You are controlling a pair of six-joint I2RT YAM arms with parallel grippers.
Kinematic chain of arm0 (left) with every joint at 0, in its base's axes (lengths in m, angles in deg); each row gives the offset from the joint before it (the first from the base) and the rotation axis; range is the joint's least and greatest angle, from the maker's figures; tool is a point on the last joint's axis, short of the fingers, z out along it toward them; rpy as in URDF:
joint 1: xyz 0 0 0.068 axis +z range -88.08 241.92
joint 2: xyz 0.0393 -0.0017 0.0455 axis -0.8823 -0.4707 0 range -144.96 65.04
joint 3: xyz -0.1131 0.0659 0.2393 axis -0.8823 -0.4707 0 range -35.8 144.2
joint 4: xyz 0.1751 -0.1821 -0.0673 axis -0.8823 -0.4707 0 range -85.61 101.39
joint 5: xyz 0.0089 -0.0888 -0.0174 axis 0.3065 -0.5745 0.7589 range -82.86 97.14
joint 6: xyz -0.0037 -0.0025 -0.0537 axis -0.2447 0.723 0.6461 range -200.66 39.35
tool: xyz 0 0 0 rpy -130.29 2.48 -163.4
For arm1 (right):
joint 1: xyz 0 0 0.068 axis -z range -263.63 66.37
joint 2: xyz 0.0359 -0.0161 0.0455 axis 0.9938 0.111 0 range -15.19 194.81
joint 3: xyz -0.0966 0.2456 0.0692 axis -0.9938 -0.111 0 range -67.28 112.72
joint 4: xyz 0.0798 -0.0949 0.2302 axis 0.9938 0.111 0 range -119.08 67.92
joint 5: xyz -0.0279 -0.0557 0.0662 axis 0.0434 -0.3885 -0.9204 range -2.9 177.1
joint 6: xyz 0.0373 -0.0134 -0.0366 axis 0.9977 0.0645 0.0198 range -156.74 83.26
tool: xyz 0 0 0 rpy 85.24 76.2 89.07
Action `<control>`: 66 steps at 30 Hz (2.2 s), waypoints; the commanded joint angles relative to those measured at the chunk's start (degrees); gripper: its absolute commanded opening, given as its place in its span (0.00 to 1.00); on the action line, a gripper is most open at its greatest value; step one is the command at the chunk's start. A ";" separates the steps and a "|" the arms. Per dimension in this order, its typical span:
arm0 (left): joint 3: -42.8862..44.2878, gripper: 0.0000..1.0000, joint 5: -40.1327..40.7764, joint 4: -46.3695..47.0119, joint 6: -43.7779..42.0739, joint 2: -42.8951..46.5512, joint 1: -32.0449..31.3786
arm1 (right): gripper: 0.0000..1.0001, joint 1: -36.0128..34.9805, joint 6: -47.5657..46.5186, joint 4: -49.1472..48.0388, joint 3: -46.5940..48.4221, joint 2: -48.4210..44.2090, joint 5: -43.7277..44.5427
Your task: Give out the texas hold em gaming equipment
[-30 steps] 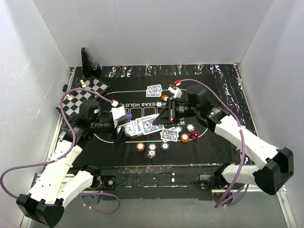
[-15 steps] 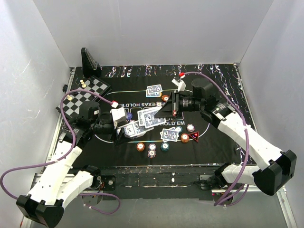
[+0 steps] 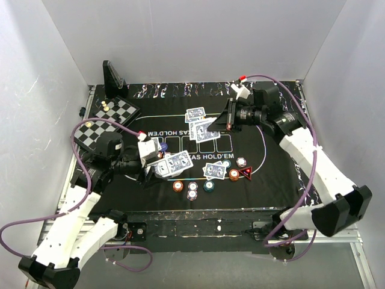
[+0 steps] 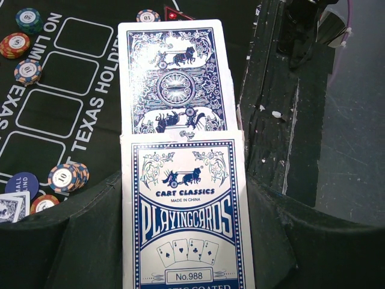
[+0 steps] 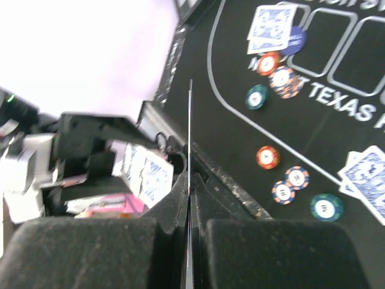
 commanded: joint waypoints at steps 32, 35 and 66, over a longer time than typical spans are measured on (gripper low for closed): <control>14.35 0.00 -1.68 -15.41 4.92 6.10 -0.25 | 0.01 -21.36 -40.44 8.75 26.96 44.18 81.51; 15.41 0.00 -1.68 -17.96 4.14 6.27 -0.25 | 0.01 -22.95 -39.92 9.54 28.54 47.09 82.57; 14.53 0.00 -1.51 -16.83 4.22 7.50 -0.25 | 0.29 -31.12 -29.19 15.52 32.25 58.70 73.35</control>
